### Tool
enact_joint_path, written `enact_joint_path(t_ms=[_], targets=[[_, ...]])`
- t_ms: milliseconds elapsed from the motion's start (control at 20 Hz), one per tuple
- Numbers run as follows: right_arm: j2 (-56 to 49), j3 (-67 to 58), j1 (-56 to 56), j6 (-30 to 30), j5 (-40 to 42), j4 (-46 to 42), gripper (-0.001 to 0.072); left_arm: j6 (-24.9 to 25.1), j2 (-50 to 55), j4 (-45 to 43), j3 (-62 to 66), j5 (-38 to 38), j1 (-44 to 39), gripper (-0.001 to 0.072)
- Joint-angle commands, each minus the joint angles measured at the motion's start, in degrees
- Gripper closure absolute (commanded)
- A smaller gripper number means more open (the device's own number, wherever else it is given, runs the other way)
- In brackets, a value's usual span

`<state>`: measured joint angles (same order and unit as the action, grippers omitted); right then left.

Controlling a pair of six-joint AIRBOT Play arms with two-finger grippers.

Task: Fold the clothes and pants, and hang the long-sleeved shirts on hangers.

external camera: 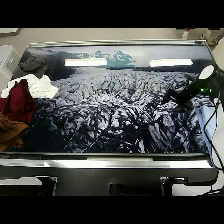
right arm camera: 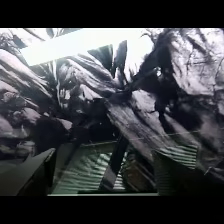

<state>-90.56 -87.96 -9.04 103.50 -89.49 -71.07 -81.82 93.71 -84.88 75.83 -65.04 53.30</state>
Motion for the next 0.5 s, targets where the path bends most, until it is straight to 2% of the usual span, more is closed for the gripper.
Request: enact_joint_path(t_ms=[0, 50, 100, 150, 300, 450], targets=[[0.0, 0.0, 0.1, 2.4, -2.4, 2.5, 0.0030, 3.6, 3.0, 3.5, -0.5, 0.6, 0.4, -0.0011], [0.0, 0.0, 0.1, 2.4, -3.7, 2.7, 0.0030, 3.2, 3.3, 3.4, -0.5, -0.8, 0.6, 0.0140], [0.0, 0.0, 0.1, 2.4, -5.2, 2.7, 0.0030, 2.8, 2.8, 3.6, -0.4, -2.3, 0.9, 0.0622], [0.0, 0.0, 0.1, 2.3, -6.5, 2.7, 0.0030, 2.5, 1.3, 4.2, -0.2, -2.7, 1.0, 0.0682], [0.0, 0.0, 0.1, 1.3, -8.0, 2.7, 0.0030, -3.0, -8.5, 4.2, 3.5, 1.3, 0.9, 0.0684], [0.0, 0.0, 0.1, -1.1, -7.3, 2.1, 0.0031, -14.9, -22.0, 6.9, 8.9, 9.9, 0.1, 0.0684]])
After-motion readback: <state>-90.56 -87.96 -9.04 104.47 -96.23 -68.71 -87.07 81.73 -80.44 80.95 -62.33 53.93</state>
